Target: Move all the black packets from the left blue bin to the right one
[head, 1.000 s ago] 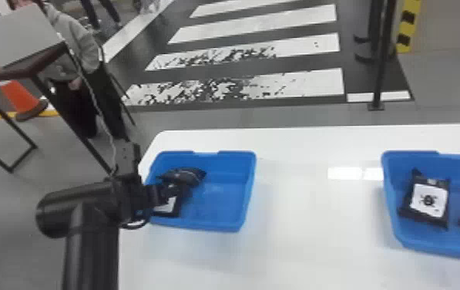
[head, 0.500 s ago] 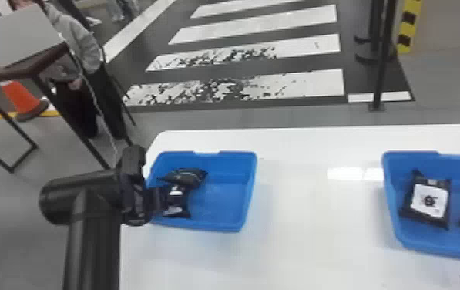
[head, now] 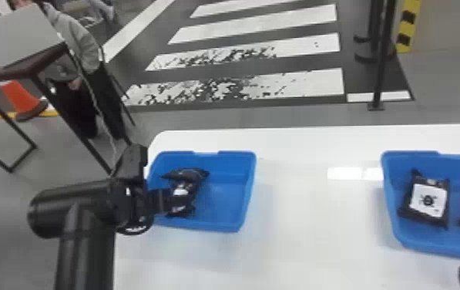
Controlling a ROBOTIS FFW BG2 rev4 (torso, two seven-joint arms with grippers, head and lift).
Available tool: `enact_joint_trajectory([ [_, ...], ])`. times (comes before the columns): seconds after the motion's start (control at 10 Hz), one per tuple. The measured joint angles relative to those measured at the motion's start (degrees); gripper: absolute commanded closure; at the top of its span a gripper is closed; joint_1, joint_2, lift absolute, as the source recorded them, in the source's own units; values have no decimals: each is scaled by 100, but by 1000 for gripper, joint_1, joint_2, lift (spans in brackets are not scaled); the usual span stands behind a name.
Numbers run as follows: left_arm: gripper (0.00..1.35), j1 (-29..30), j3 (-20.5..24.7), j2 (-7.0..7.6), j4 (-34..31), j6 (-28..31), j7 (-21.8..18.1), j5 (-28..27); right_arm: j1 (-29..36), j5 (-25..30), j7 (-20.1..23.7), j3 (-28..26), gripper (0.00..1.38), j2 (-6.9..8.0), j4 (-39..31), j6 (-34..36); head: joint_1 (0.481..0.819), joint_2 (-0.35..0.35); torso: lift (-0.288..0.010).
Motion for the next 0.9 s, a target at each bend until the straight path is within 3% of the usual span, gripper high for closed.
enact_joint_trajectory([
  [0.2,1211,622,46,-90,-1120,-51,-125,466,-53,-6,54,10,173,-4,-1,15,695,292,-138],
  [0.5,1211,1754,-27,-327,-2920,-580,-291,1105,-200,-139,240,13,173,-4,-52,142,695,205,-138],
  [0.7,1211,2090,-449,-354,-3589,-835,-415,1286,-487,-199,575,50,173,-27,-139,451,695,154,-138],
  [0.9,1211,2169,-977,-361,-3761,-966,-435,1502,-869,-284,883,167,173,-71,-173,901,695,98,-138],
])
